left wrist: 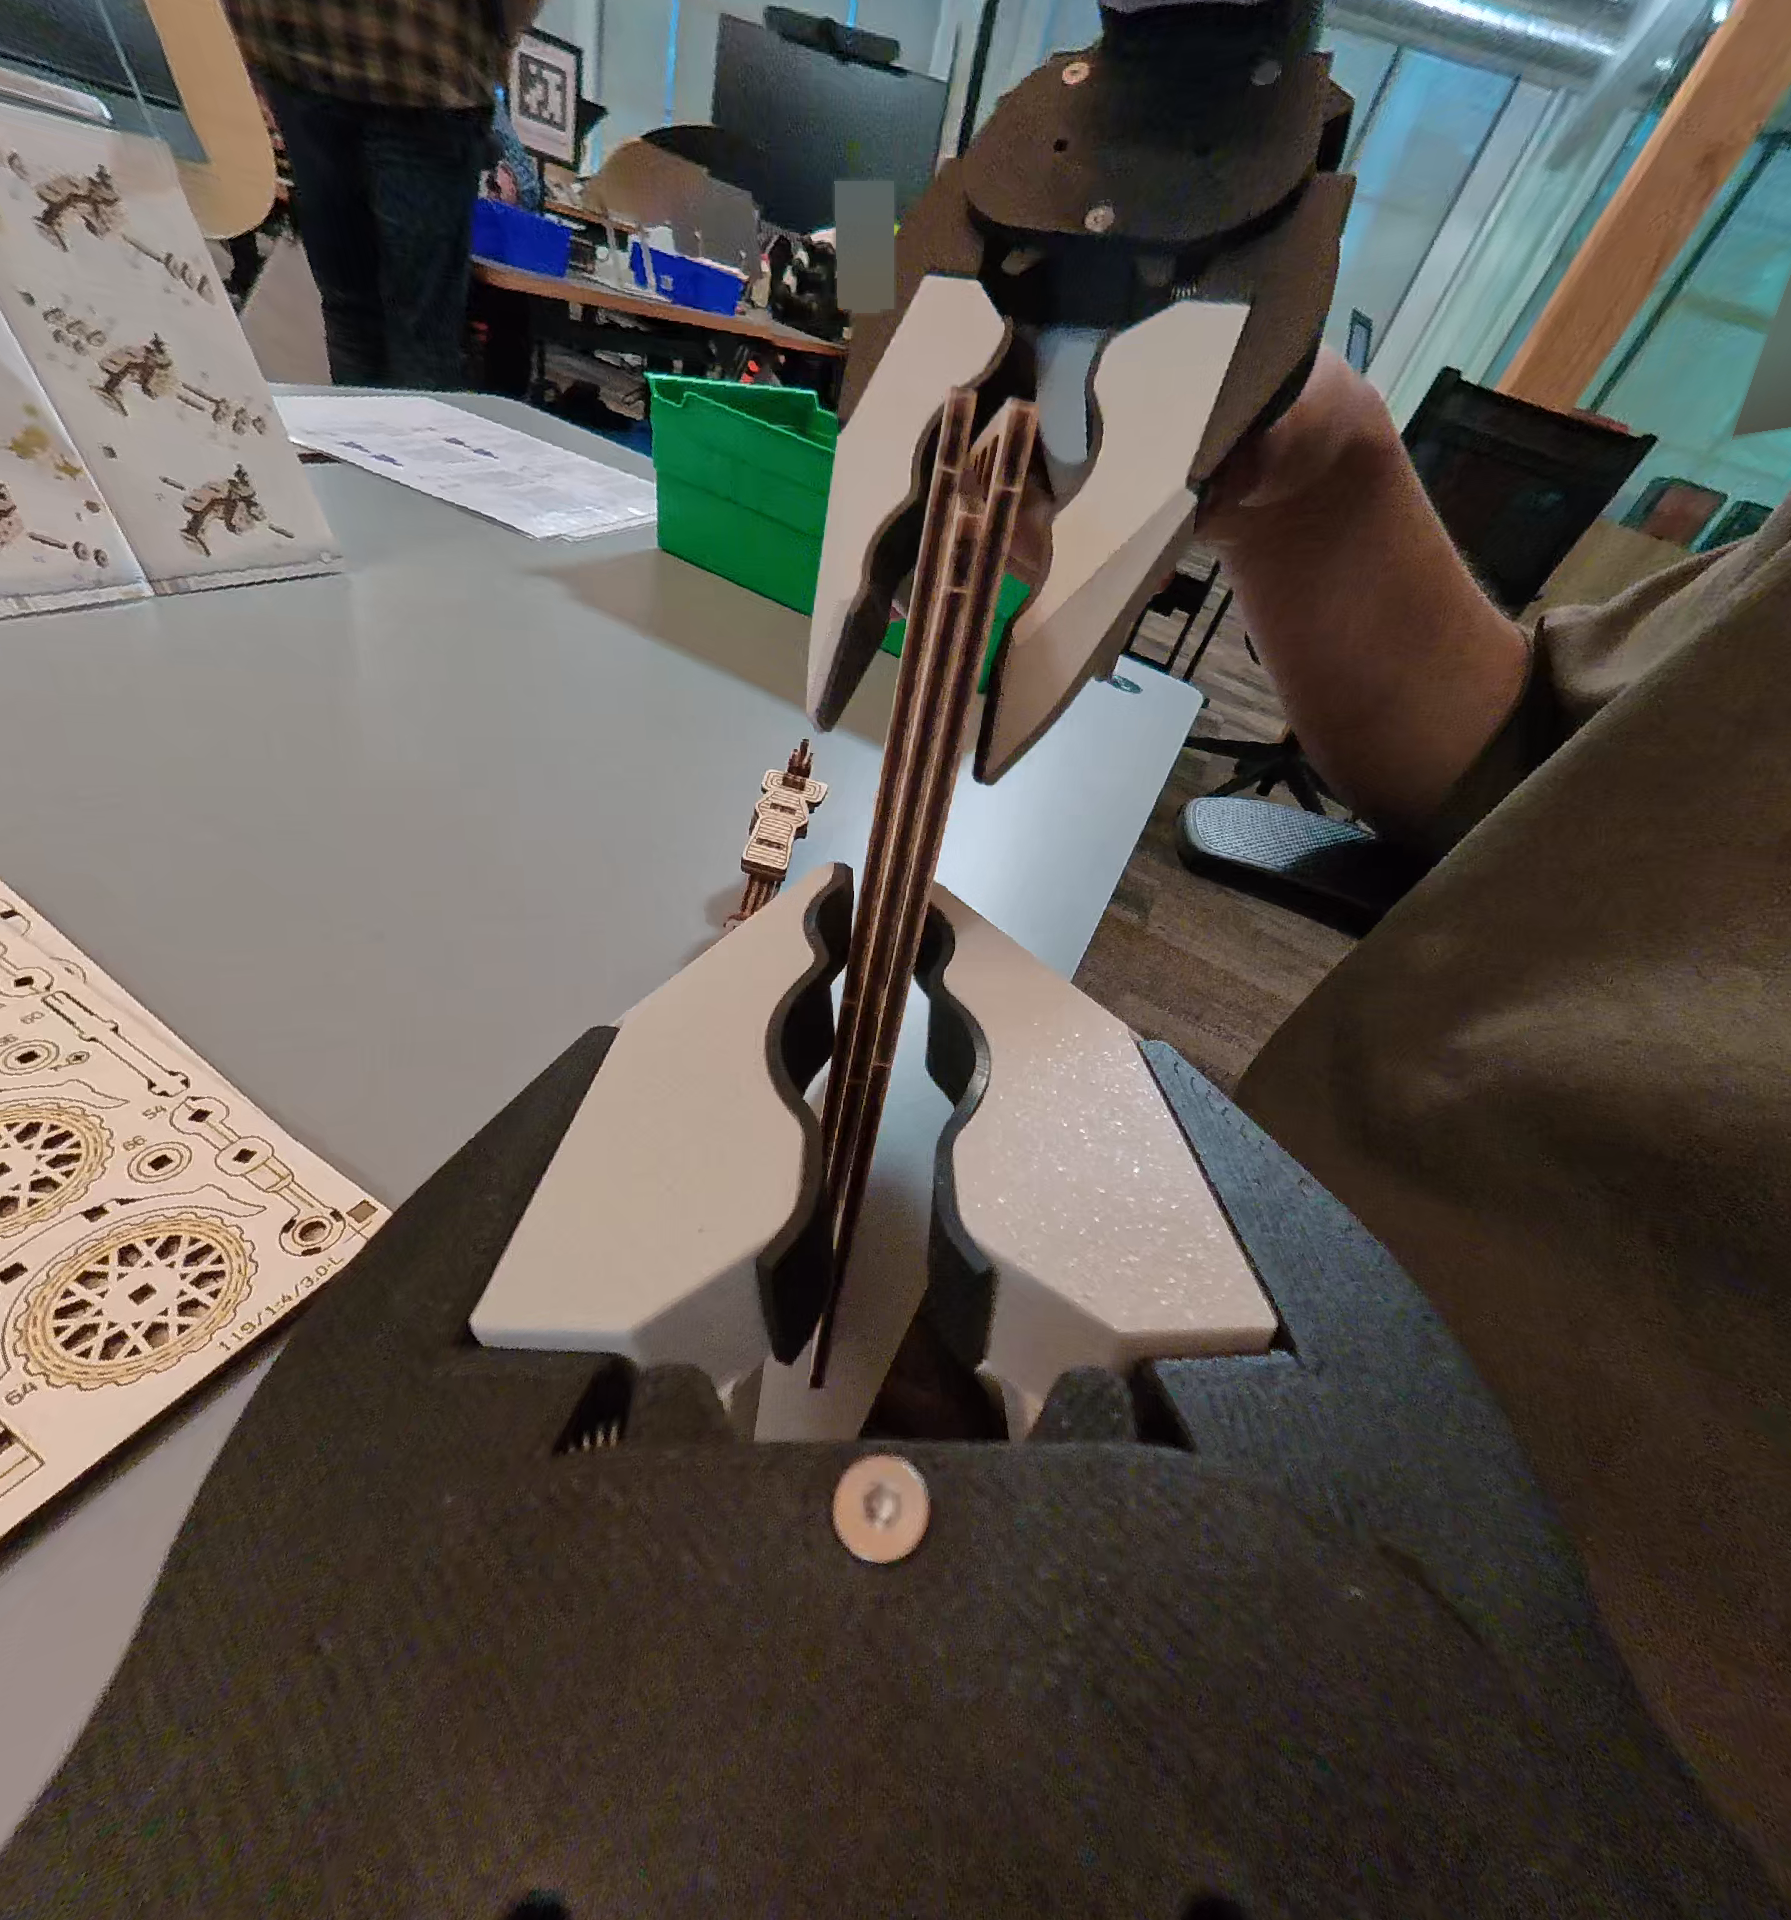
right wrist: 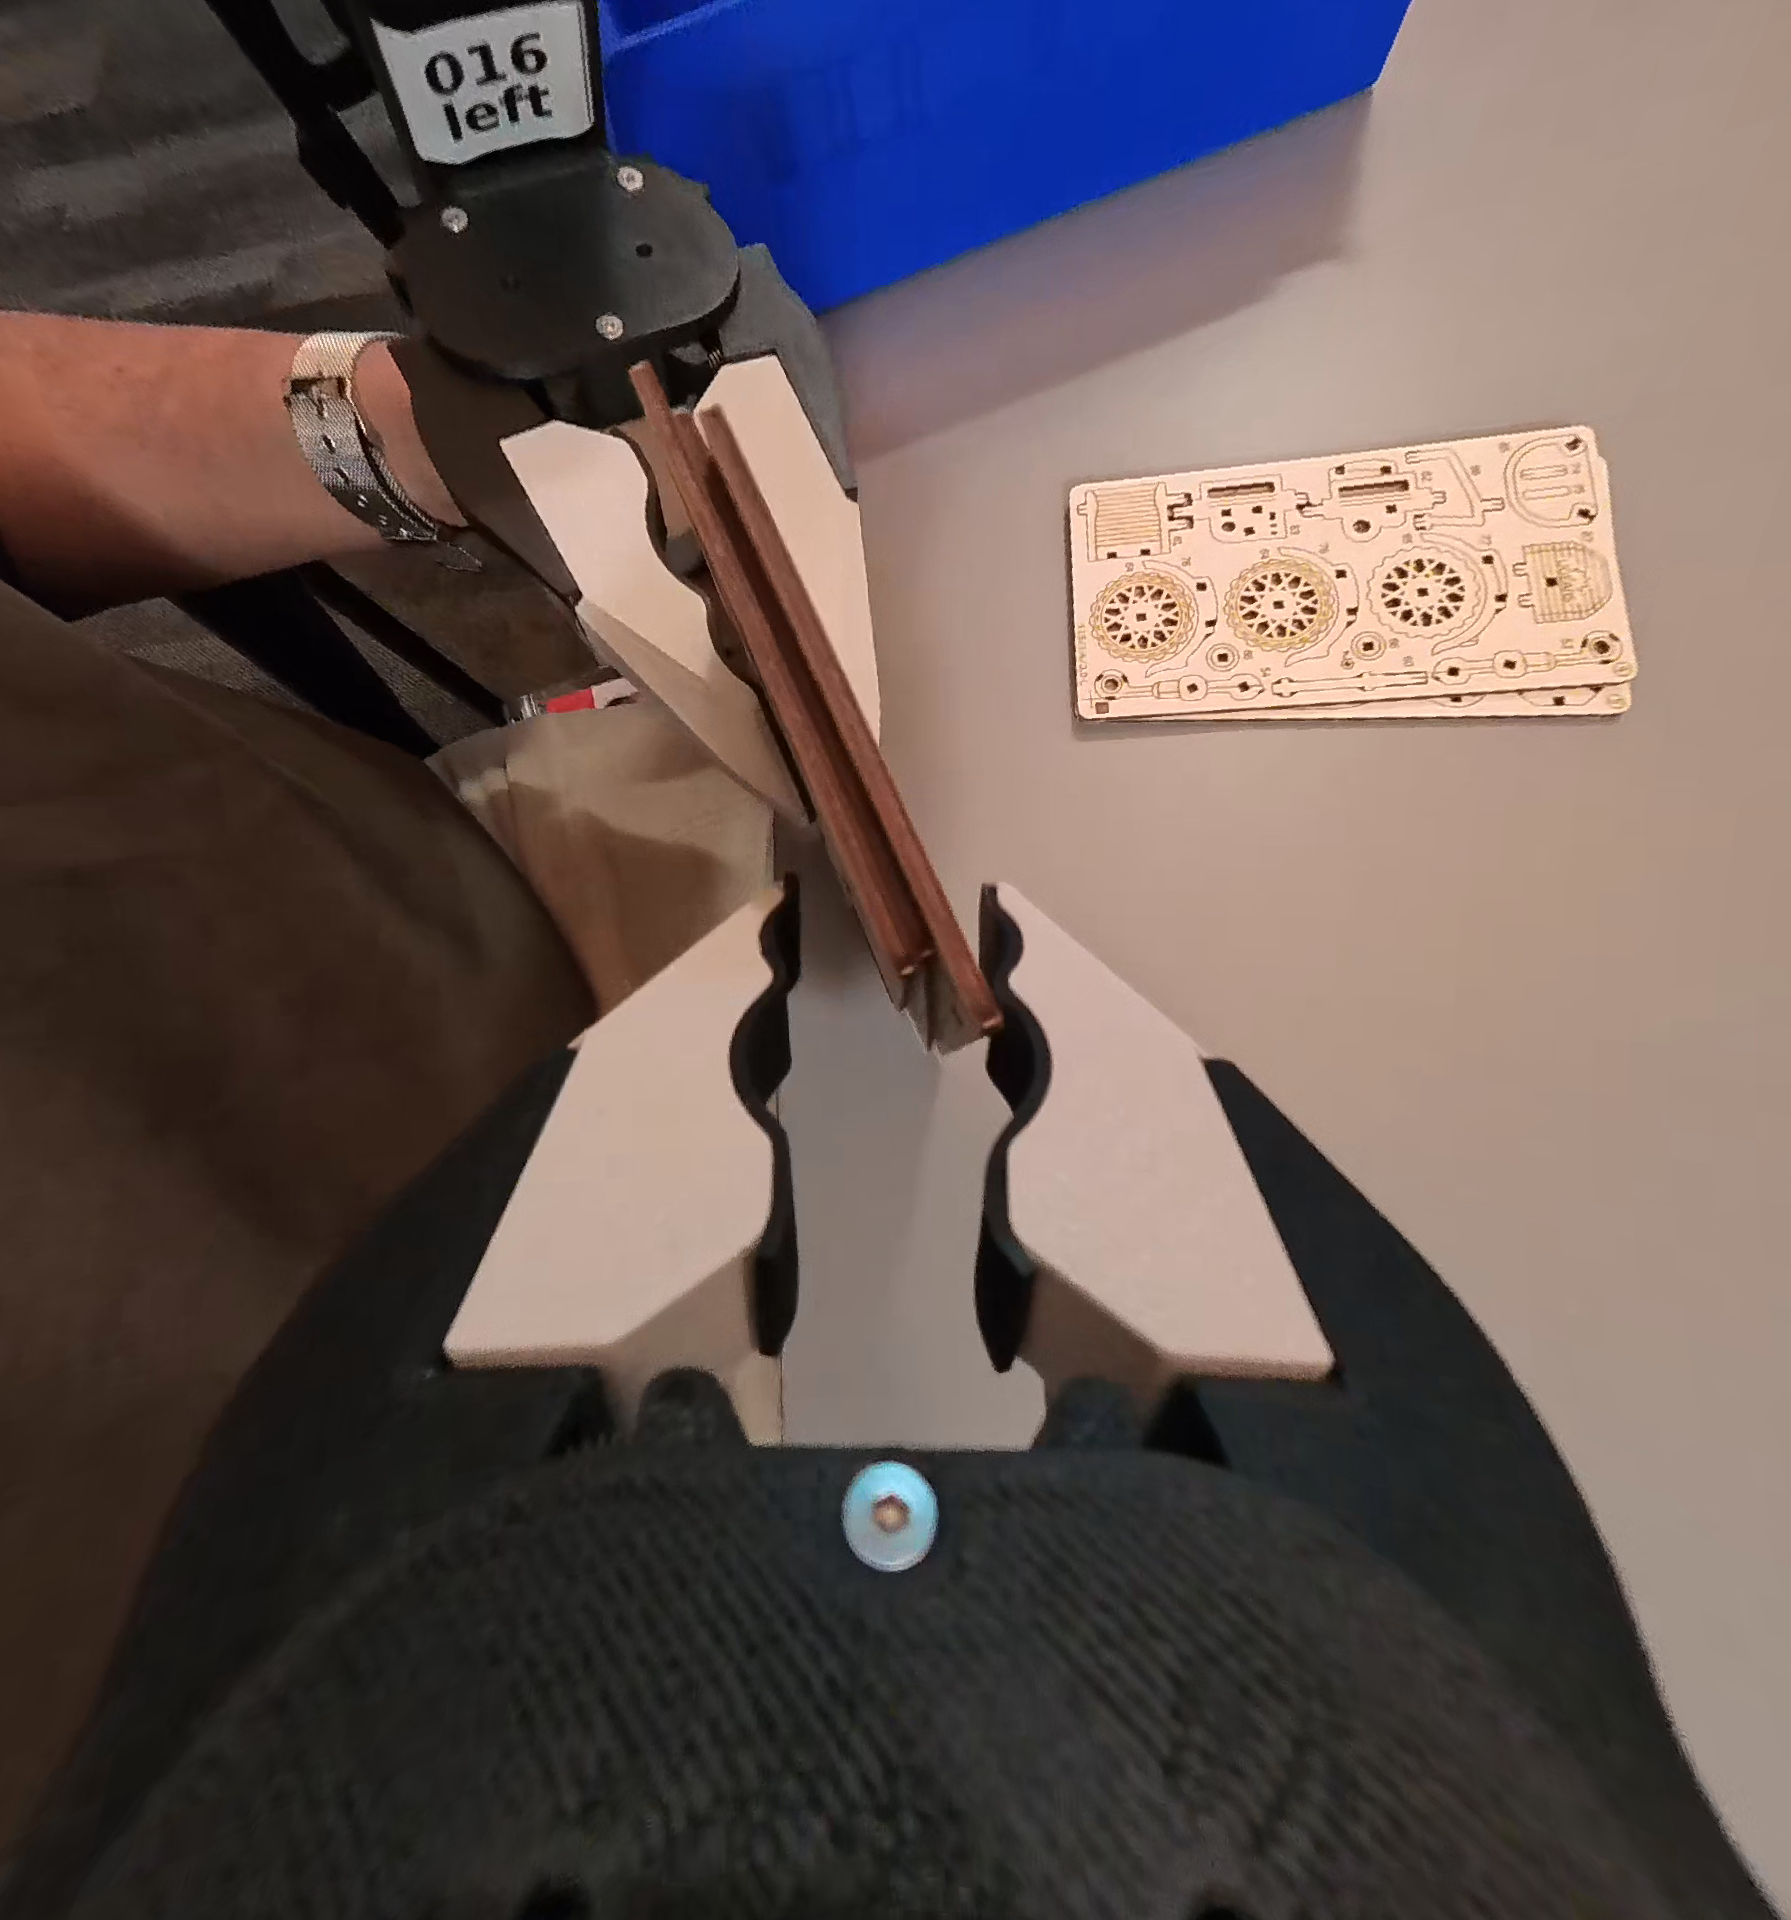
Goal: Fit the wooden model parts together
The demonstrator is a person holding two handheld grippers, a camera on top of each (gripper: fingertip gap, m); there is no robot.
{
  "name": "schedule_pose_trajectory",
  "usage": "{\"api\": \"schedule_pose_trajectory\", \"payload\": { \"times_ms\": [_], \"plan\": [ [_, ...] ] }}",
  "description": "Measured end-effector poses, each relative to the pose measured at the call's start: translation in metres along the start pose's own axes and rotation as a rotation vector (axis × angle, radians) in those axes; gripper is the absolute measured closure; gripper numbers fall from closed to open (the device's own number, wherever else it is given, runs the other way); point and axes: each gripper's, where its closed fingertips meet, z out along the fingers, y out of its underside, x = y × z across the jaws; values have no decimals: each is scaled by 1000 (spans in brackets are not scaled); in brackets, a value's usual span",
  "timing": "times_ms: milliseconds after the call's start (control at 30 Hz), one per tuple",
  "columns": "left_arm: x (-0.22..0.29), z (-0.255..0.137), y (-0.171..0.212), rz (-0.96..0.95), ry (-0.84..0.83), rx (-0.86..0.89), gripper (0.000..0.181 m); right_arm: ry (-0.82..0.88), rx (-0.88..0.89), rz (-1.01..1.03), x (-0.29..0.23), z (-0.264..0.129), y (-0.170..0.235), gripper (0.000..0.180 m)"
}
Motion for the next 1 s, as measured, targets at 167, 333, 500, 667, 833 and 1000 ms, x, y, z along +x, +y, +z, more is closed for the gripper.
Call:
{"api": "schedule_pose_trajectory", "payload": {
  "times_ms": [167,333,500,667,833,1000],
  "plan": [
    [-5,-1,-4,-31,-34,23,153,-8,-52,-9,-5,9,8,146],
    [-3,2,-1,-26,-34,8,151,-6,-74,-28,-11,17,9,149],
    [0,5,2,-9,-36,-12,150,-7,-97,-42,-14,27,12,151],
    [-5,7,2,27,-94,-16,149,8,-109,-59,-14,32,13,153],
    [-1,4,-7,4,-66,32,143,-25,-69,-34,-16,23,7,150],
    [-5,-4,-6,14,-55,18,138,-13,-66,-29,-13,16,8,151]
  ]
}}
